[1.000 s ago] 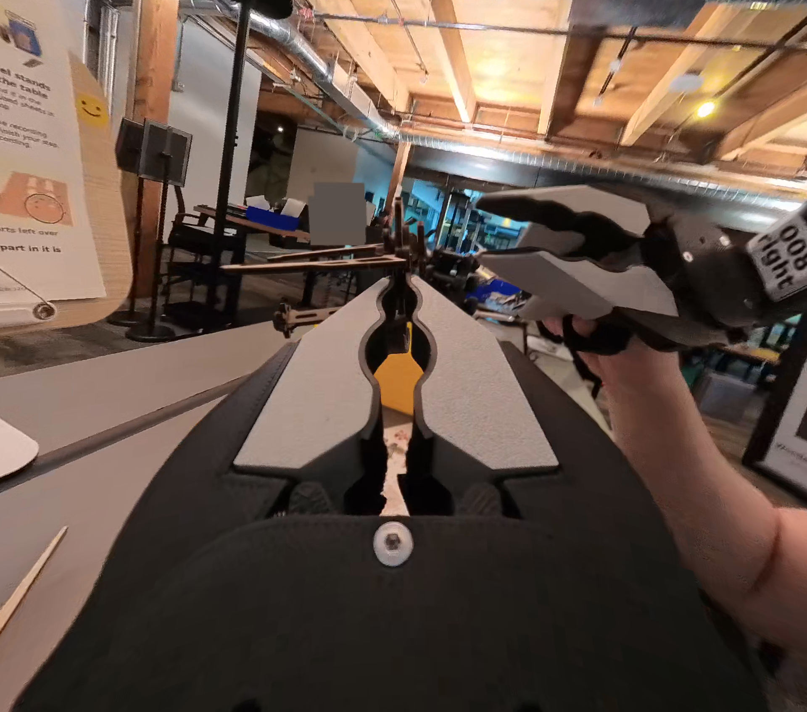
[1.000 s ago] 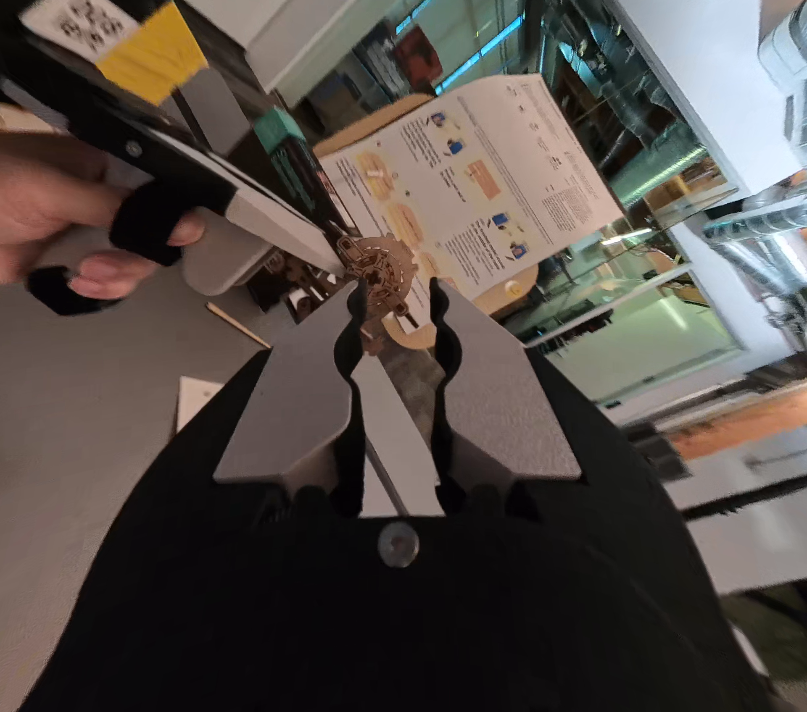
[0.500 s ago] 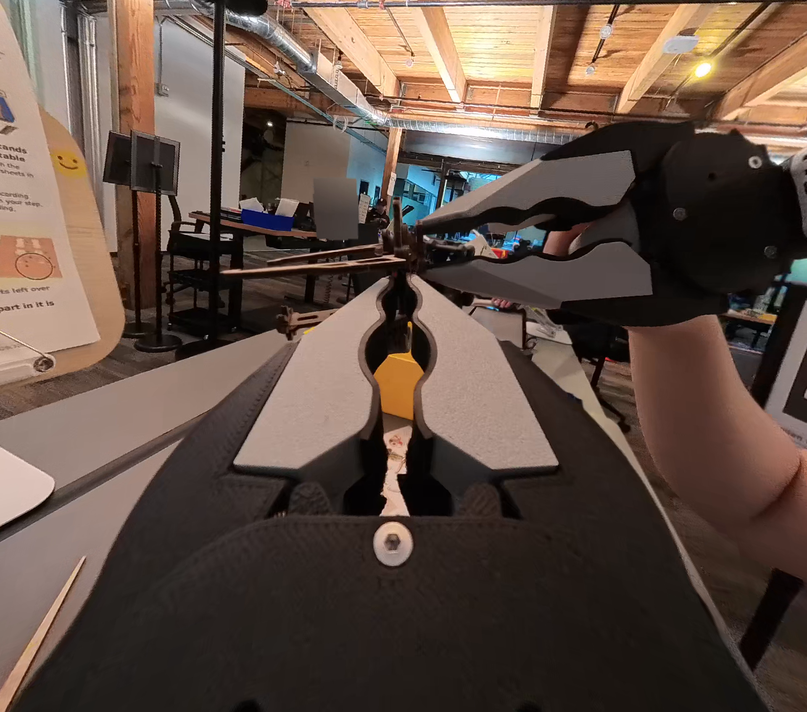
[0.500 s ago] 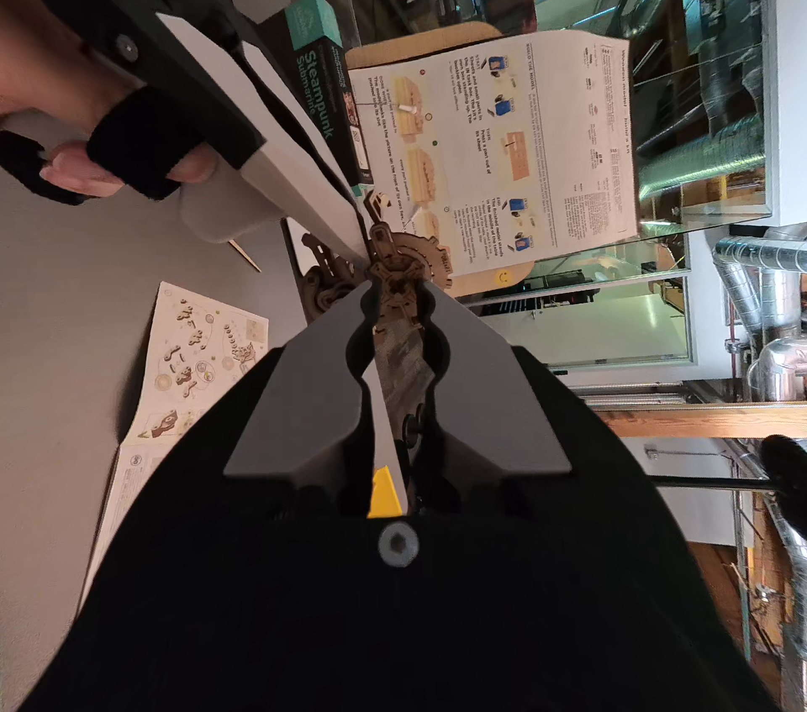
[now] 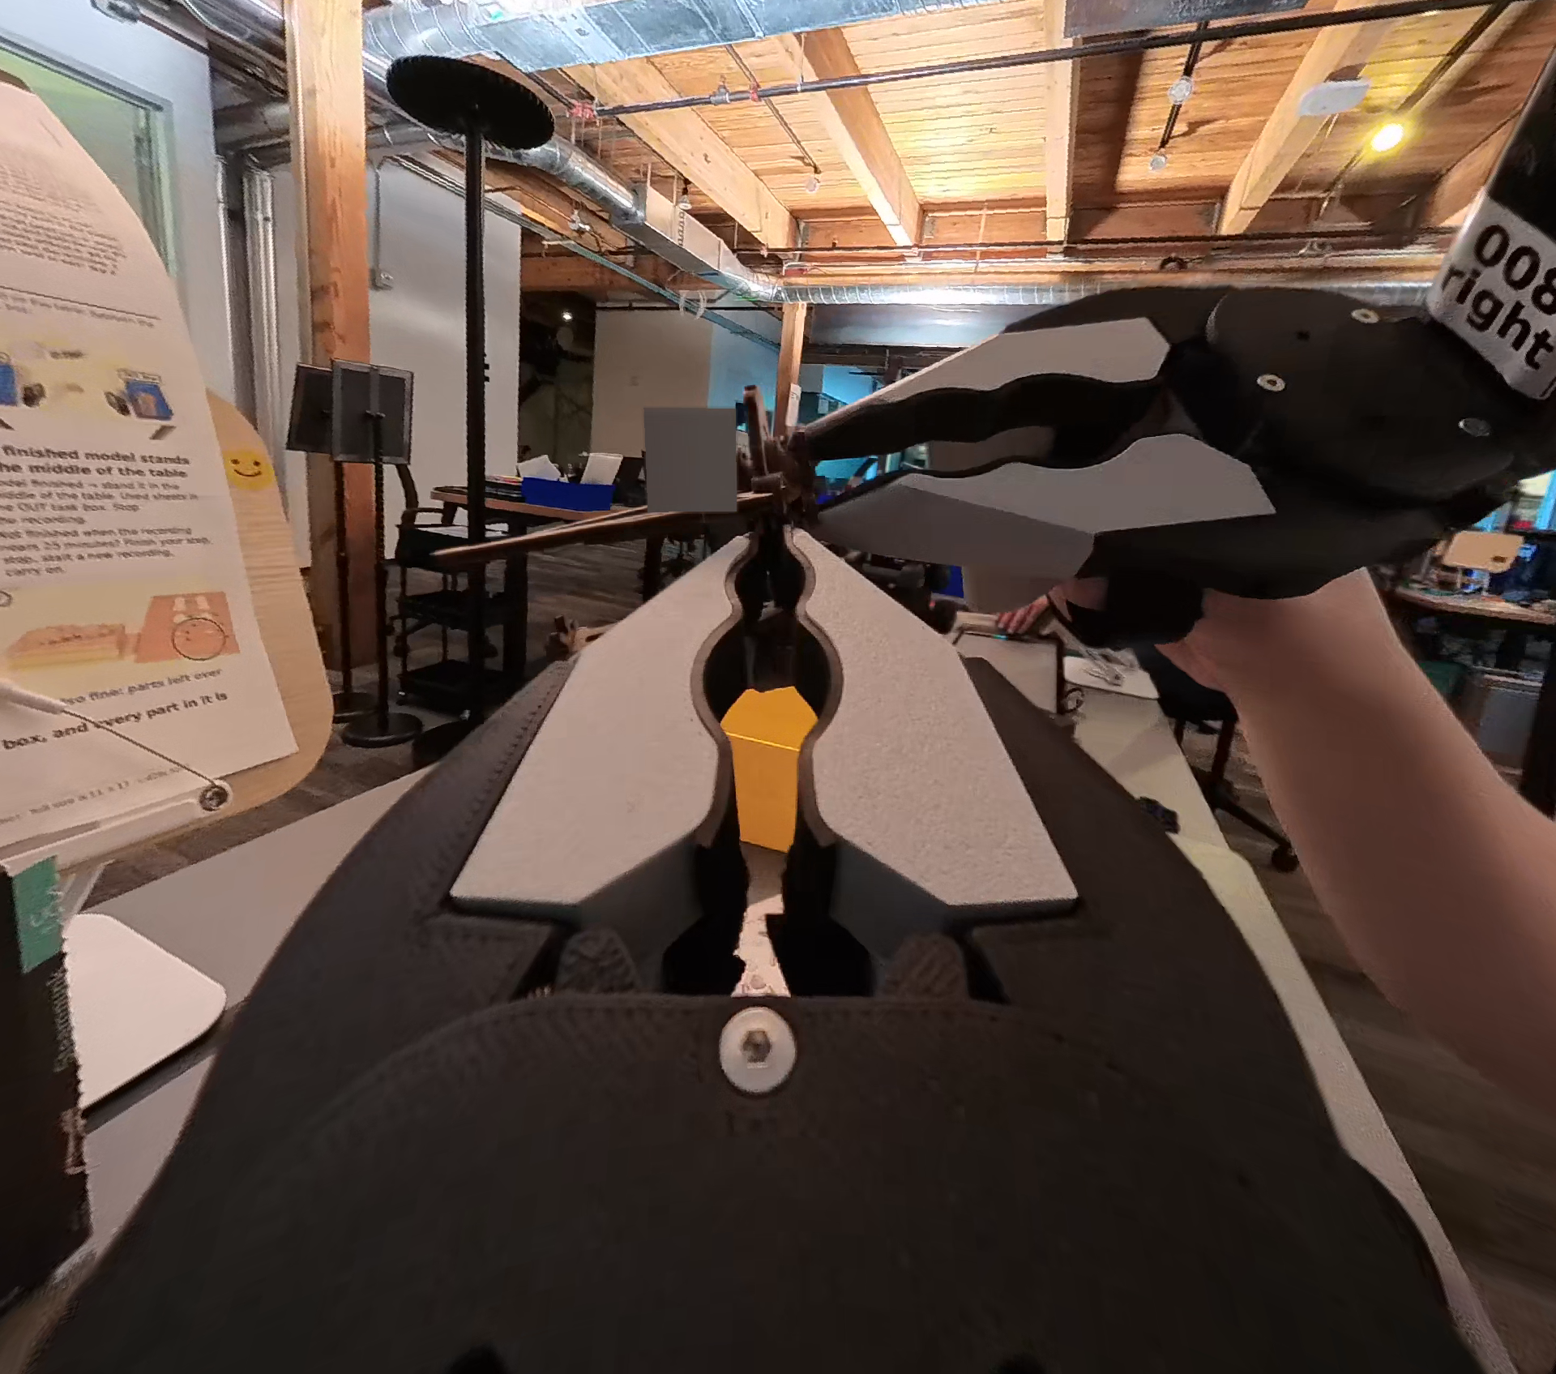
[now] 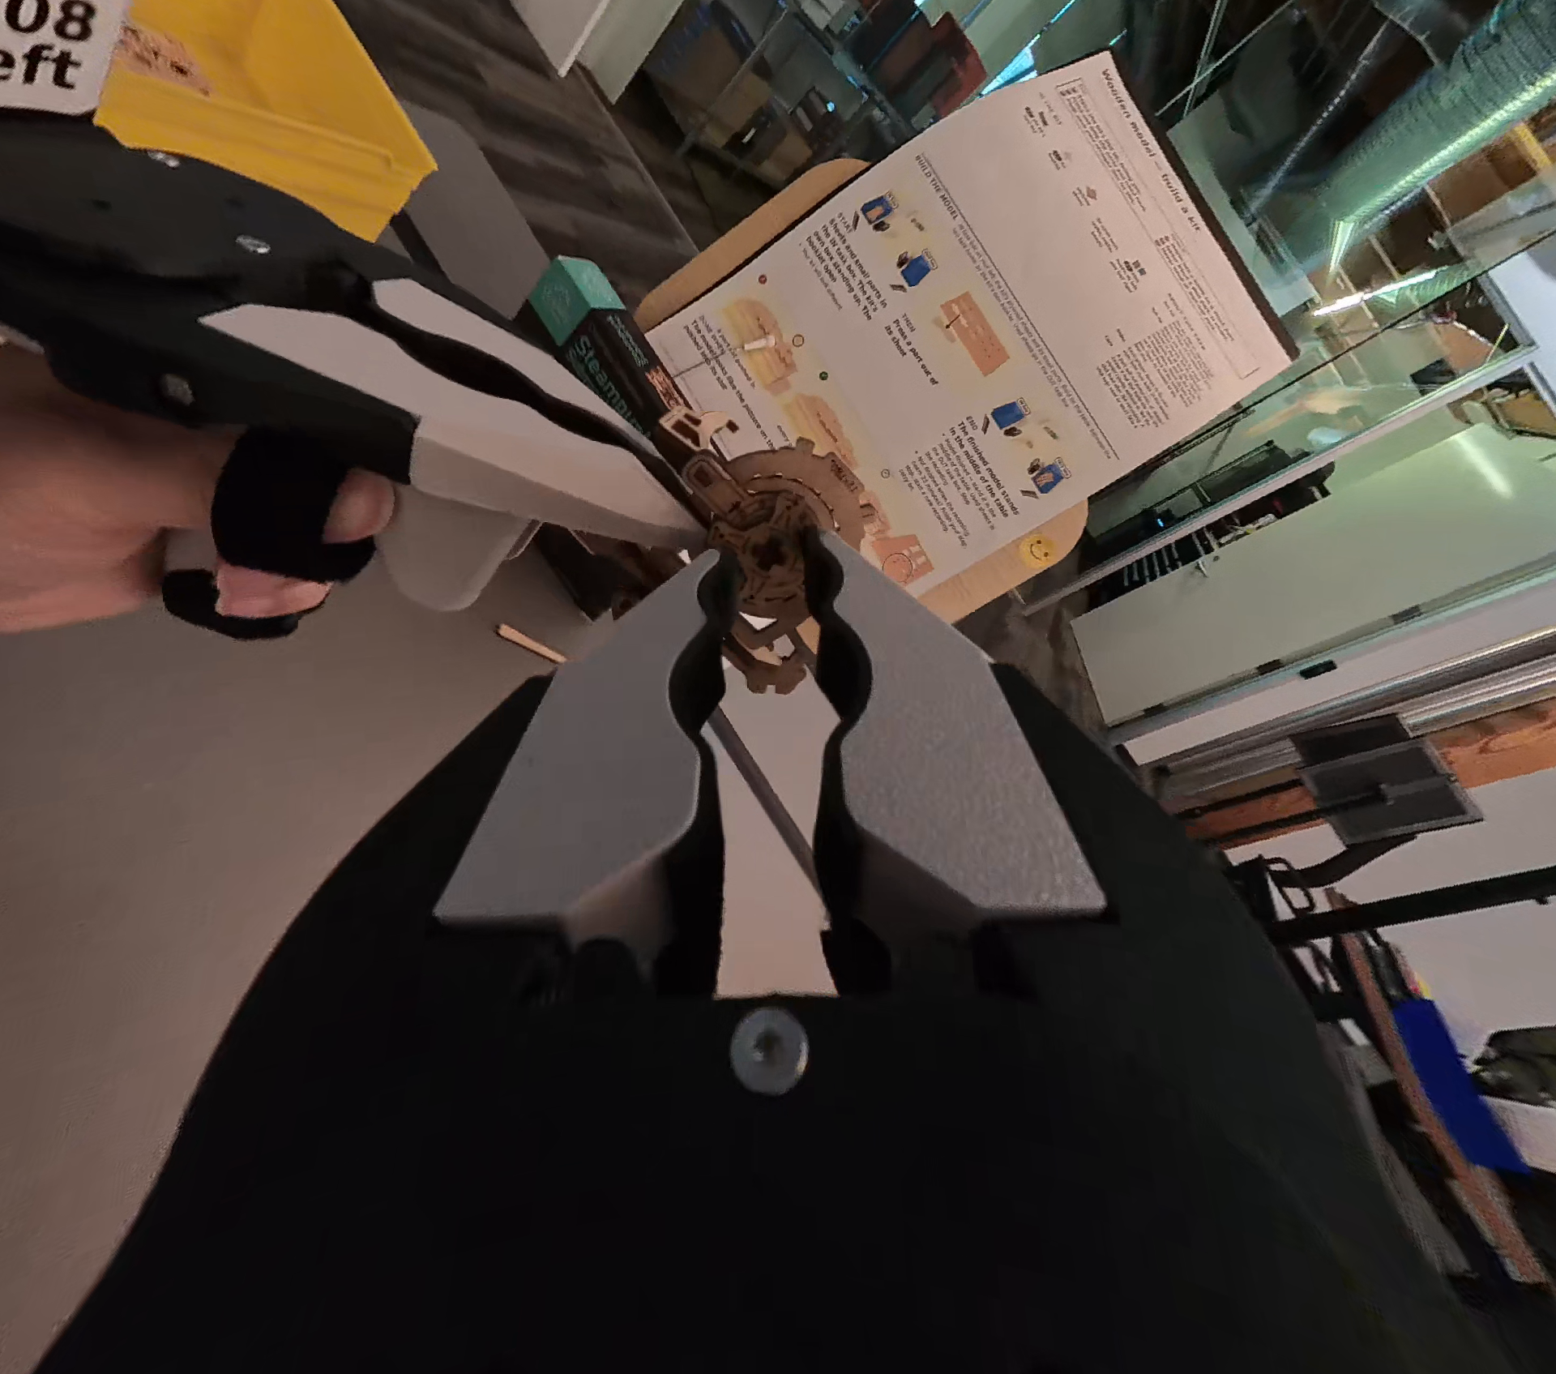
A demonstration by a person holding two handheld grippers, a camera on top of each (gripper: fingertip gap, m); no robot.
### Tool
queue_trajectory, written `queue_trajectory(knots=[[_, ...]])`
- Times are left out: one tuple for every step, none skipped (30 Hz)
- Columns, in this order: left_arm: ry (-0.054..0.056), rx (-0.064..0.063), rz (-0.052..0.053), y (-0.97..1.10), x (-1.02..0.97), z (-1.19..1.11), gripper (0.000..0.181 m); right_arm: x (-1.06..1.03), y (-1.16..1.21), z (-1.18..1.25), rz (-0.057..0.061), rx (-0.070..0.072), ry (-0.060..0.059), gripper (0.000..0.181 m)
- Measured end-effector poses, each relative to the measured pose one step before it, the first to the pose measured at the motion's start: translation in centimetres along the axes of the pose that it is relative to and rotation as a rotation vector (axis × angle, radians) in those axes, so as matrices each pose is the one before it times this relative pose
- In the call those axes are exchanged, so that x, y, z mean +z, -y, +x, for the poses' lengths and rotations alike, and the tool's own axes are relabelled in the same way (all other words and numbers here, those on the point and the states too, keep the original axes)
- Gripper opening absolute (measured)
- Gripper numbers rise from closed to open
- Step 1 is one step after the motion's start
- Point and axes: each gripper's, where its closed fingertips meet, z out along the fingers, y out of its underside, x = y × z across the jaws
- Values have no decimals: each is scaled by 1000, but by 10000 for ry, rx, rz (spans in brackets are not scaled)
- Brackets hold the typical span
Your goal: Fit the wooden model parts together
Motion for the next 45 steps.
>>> queue_trajectory(knots=[[35,29,20,34,-20,13,0,-8,29,6,97,164,-55,14],[18,8,1,-2,2,-1,0,-13,2,6,86,220,-40,13],[15,32,34,20,-27,6,0,-32,125,38,183,316,-23,13],[8,63,76,99,-30,37,0,-25,84,-8,169,323,28,13],[36,74,-26,-35,11,-3,0,10,-86,12,51,225,25,13],[40,99,-59,-57,30,-15,0,-3,-78,27,40,148,12,13],[16,78,-8,1,4,3,0,-13,7,-3,93,145,11,13],[14,77,23,40,-19,28,0,-24,38,3,104,196,15,13],[50,142,12,12,-7,11,0,-19,4,8,81,178,20,13],[82,210,-13,4,-13,0,0,2,-24,0,66,149,30,13],[93,248,-12,-1,-8,-4,0,-14,-12,-11,91,183,33,13],[90,229,8,28,-10,14,0,-15,5,1,134,257,42,13],[68,187,-13,-31,2,13,0,-8,-62,22,119,302,61,13],[49,159,-32,-66,16,11,0,4,-92,26,103,300,76,13],[38,124,-34,-91,17,-7,0,10,-96,33,111,321,88,13],[30,71,-8,-64,1,-9,0,-19,41,28,197,379,109,13],[16,106,60,44,-25,45,0,-7,36,8,197,493,144,13],[63,144,-2,-13,3,2,0,22,-51,26,134,419,125,13],[84,170,-34,-53,2,-44,0,34,-74,40,94,232,86,13],[53,141,-43,-53,13,-31,0,27,-71,38,68,162,44,13],[26,59,-33,-53,11,-14,0,13,-62,29,47,164,13,13],[16,36,-8,-37,13,-13,0,12,-34,20,39,114,0,13],[16,75,9,-16,-11,-11,0,-2,-19,5,34,77,2,13],[35,133,3,-6,-9,10,0,-5,-18,6,39,166,8,13],[70,205,-17,-15,-6,-9,0,-1,-29,19,38,275,25,13],[79,250,-13,23,-24,2,0,3,-7,-5,55,343,90,13],[67,250,22,68,-36,8,0,-23,51,-37,97,368,130,13],[53,207,6,71,-34,10,0,-30,44,-36,96,362,132,13],[40,124,2,80,-6,-8,0,-45,118,-86,165,349,179,13],[15,38,86,195,-72,-7,0,-27,163,-150,219,357,211,13],[7,-77,90,221,-71,-35,0,-39,210,-194,283,126,190,14],[-27,-169,79,186,-55,-29,0,-72,157,-140,275,-110,80,14],[-89,-254,-58,-22,39,40,0,-168,-37,98,158,-30,-186,15],[133,-323,-25,-64,-8,-290,0,-338,128,572,348,274,-553,34],[215,-321,275,284,-200,-508,0,-504,147,423,500,402,-397,44],[42,-393,255,327,-207,-364,0,-635,-57,122,448,517,-119,43],[-17,-417,113,204,-102,-328,0,-646,-105,165,513,655,-85,40],[-46,-453,52,137,-56,-298,0,-446,-384,216,379,589,-39,38],[-89,-507,88,173,-68,-230,0,-136,-866,383,27,538,-77,36],[-107,-514,148,232,-93,-154,0,168,-1145,305,-181,527,20,37],[-63,-472,132,193,-94,-172,0,334,-1083,45,-198,544,153,38],[-47,-372,94,134,-84,-131,0,427,-907,-125,-146,409,195,37],[-51,-247,61,103,-60,-56,0,460,-751,-263,-140,198,199,36],[-17,-169,41,65,-46,-55,0,422,-592,-258,-131,-15,106,33],[-25,-148,29,43,-34,-28,0,345,-371,-176,-58,-218,-6,33]])
